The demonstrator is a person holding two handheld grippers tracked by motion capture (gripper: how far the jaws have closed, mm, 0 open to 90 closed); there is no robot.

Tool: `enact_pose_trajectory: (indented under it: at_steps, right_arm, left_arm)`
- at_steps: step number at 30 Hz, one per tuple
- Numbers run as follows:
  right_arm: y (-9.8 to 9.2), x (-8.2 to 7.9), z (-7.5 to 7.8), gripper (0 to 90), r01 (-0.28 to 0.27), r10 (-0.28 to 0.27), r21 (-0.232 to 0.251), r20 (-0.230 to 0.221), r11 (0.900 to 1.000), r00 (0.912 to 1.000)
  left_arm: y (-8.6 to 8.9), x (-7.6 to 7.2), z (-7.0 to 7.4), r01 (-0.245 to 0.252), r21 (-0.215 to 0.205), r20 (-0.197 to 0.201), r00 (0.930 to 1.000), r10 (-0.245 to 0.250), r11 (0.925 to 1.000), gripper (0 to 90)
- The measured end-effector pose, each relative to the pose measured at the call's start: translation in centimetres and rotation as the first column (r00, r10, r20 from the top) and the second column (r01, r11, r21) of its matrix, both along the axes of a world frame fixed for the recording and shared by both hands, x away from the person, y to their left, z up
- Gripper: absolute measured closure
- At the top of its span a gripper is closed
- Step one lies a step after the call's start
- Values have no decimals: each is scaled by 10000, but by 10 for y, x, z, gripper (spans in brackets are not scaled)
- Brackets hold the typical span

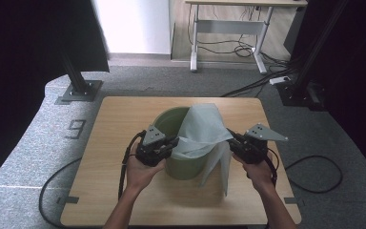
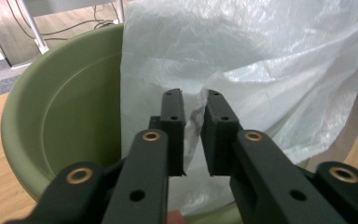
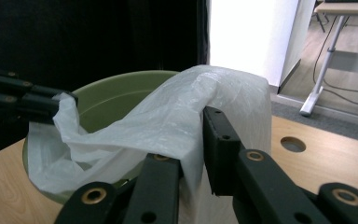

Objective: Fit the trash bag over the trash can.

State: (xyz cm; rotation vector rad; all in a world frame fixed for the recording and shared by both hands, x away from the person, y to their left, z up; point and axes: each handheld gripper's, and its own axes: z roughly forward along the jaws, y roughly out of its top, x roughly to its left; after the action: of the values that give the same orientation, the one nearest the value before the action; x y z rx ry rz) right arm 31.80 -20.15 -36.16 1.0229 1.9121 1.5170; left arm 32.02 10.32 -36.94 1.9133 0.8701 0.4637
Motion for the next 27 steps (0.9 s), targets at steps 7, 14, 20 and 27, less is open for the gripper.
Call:
enact_pose_trajectory:
  at_steps: [7,14,20,27]
  right_arm:
    - [1,-5,-17,589,-47,48,57,-115,10000,9999]
    - [4,-27,-39,349,479,-482,129,314,9988,9983]
    - [2,-40,-59,272,884,-877,-155,398,9960,9954]
    - [-1,-32,-81,399,842,-846,-224,-206,9962,9962]
  left_arm:
    - [2,6,0,216,-199,0,9998,-216,9996,891]
    - [10,13,-3,27,-349,-278,9996,-37,9994,898]
    - [16,16,-6,3,-617,-405,9992,-28,9981,897]
    - [17,17,-6,72,-621,-440,9990,-99,9980,897]
